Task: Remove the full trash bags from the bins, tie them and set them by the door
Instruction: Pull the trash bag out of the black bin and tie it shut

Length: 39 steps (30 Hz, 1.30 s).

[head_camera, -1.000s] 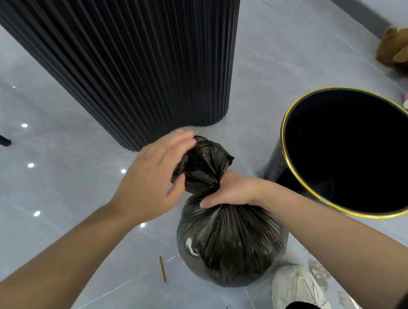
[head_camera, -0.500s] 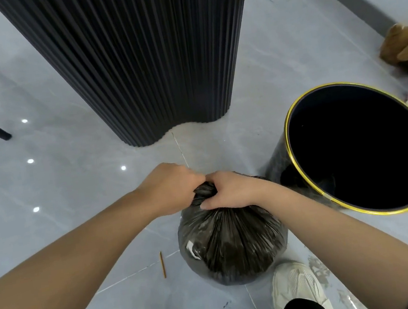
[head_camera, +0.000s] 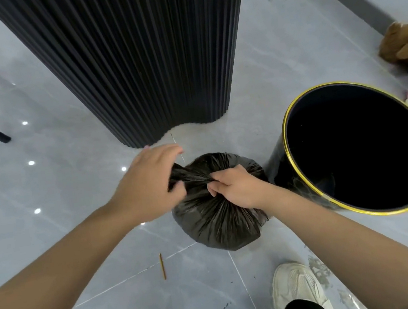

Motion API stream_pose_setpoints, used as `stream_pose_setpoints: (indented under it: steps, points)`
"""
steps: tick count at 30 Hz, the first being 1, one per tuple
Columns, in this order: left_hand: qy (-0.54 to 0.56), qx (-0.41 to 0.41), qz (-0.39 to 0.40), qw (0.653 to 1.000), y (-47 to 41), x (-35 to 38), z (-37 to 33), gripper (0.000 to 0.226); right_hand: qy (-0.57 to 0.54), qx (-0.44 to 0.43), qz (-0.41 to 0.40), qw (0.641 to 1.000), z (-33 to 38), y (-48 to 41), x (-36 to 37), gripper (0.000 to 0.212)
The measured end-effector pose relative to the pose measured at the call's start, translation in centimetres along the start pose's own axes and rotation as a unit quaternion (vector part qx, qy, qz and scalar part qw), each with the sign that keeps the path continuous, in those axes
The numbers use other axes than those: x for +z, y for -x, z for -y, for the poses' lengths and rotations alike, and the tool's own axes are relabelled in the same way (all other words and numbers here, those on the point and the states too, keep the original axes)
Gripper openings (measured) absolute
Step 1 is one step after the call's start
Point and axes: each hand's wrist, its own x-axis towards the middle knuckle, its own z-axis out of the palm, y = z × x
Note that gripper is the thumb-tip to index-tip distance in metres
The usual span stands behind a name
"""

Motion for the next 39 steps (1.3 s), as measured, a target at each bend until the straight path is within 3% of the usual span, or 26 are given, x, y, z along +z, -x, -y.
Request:
stream_pose_setpoints:
  steps: [2,4,8,10,13,18,25,30,35,39]
  points:
    - [-0.109,0.101,-0.02,0.989,-0.1,1.1,-1.6,0.071,0.025,-0.001,0.0,1.0,0.4,-0.4,-0.1,0.03]
    - [-0.165,0.134,-0.011,0.977,-0.9,2.9,-2.9,0.069,0.038,-0.008,0.002,0.999,0.6,-0.6,0.0,0.03]
    - [-0.153,0.027,0.049,0.987,-2.5,3.5,-4.1,0.017,0.035,-0.015,-0.002,0.999,0.4,-0.6,0.1,0.027]
    - [-0.161,-0.001,0.057,0.985,-2.9,2.8,-4.2,0.013,0.036,-0.041,-0.022,0.998,0.3,-0.5,0.2,0.022]
    - [-0.053,-0.05,0.098,0.992,-3.2,1.7,-3.8,0.026,0.047,-0.085,-0.068,0.993,0.0,-0.2,0.3,0.013]
    - [0.101,-0.082,0.152,0.98,-3.2,0.3,-3.3,0.038,0.116,-0.13,-0.153,0.973,0.1,-0.3,0.3,0.023]
    - [0.152,-0.12,0.115,0.974,-2.7,-1.1,-3.5,0.033,0.271,-0.117,-0.301,0.907,0.8,-0.2,0.2,0.026]
    - [0.182,-0.129,0.113,0.968,-2.6,-1.4,-3.5,0.034,0.243,-0.08,-0.32,0.912,1.0,-0.7,-0.3,0.034]
    - [0.176,-0.133,0.102,0.97,-2.4,-1.2,-3.4,0.035,0.206,-0.131,-0.313,0.918,0.4,-0.5,0.8,0.024]
    - [0.188,-0.141,0.116,0.965,-2.1,-1.0,-3.2,0.033,0.193,-0.145,-0.303,0.922,0.1,-0.3,1.2,0.029]
